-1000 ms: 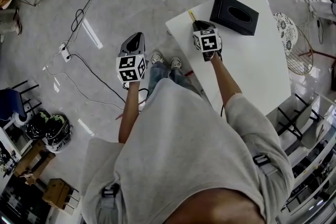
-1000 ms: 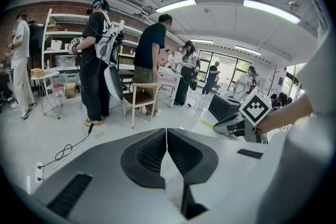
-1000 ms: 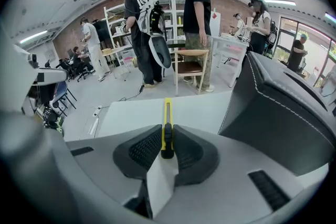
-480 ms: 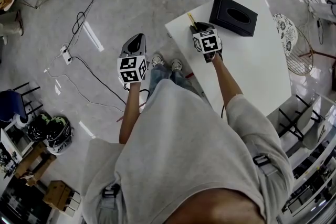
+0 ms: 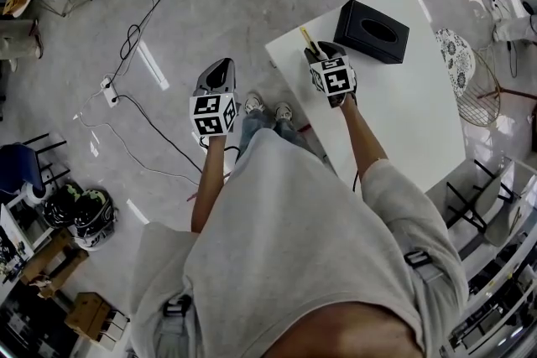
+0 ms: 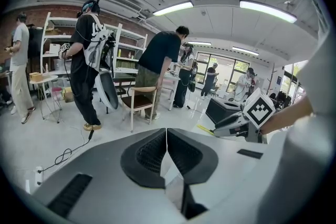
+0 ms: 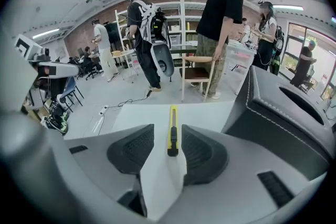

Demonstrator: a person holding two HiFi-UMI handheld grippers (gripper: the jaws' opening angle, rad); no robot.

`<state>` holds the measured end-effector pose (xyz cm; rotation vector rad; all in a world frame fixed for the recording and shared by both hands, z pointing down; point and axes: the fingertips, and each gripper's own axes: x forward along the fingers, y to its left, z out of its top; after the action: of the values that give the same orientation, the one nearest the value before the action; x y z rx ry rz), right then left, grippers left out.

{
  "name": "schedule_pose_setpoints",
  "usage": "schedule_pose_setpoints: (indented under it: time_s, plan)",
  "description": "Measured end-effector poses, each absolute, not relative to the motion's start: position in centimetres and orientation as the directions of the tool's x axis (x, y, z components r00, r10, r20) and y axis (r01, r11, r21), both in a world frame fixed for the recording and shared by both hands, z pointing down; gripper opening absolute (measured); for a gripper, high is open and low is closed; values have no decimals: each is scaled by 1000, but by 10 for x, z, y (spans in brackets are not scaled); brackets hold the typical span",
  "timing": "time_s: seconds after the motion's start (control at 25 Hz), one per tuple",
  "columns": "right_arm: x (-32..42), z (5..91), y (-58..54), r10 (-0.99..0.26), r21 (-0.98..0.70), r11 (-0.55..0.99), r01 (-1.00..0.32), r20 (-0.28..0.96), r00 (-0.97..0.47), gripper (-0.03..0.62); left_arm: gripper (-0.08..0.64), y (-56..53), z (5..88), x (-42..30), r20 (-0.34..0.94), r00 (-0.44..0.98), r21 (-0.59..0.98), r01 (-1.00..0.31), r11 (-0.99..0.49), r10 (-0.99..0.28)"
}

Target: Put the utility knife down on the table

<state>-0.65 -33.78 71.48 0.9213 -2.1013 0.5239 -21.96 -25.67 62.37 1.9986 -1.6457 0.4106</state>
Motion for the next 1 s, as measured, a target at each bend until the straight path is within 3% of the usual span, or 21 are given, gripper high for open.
schedule_pose_setpoints:
  time_s: [0.16,0.56,1.0]
  plan:
    - [-5,701,-334,-463,-65,655,-753,753,-467,174,23,-256,622,-219,528,213,195,-973,-127,-822]
    - [-11,662,-322,-552,-82,616,-783,664,-504,53,23,-253,609,-229,501,188,187,-977,-107,-845]
    - [-17,620,-332,-639,-59,604,-795,561,-526,31,23,-263,576,-248,441,153,129,-986,-107,-884]
